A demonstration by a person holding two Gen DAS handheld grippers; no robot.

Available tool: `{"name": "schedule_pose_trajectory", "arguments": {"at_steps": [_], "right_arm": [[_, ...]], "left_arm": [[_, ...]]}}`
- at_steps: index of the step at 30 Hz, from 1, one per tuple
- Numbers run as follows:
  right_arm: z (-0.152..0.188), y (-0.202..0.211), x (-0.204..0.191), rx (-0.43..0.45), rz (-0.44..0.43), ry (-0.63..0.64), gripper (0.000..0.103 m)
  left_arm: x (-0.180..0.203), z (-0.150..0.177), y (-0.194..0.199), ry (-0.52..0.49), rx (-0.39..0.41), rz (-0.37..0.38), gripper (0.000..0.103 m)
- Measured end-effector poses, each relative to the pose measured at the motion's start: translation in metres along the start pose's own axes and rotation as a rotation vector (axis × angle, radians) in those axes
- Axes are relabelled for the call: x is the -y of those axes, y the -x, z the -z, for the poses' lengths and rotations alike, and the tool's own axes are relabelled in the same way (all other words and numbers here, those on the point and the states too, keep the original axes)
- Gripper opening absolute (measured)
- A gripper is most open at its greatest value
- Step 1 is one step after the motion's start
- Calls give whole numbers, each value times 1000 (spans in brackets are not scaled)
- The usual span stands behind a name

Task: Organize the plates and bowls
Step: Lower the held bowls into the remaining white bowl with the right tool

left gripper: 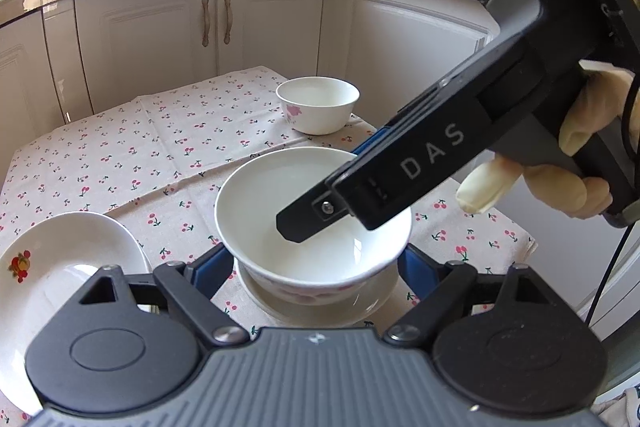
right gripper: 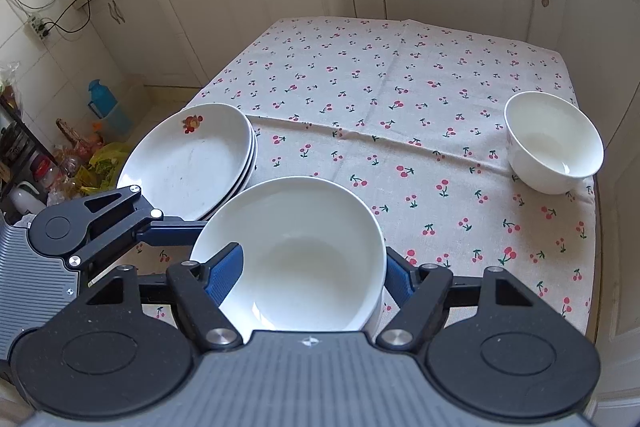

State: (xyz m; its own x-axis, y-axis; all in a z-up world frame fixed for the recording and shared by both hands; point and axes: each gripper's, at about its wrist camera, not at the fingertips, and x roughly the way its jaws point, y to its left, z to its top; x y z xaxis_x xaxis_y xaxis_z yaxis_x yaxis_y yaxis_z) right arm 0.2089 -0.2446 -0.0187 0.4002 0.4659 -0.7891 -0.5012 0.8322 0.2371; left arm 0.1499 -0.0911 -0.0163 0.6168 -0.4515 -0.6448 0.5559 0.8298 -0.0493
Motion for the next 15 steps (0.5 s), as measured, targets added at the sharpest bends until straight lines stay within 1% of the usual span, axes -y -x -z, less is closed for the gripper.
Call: {"name": "schedule_pose_trajectory", "arguments": {"at_steps": [15], "right_arm": [[8, -6, 0, -19, 7, -8, 79]], "left_arm": [[5, 8, -5, 0, -29, 9, 88]]}}
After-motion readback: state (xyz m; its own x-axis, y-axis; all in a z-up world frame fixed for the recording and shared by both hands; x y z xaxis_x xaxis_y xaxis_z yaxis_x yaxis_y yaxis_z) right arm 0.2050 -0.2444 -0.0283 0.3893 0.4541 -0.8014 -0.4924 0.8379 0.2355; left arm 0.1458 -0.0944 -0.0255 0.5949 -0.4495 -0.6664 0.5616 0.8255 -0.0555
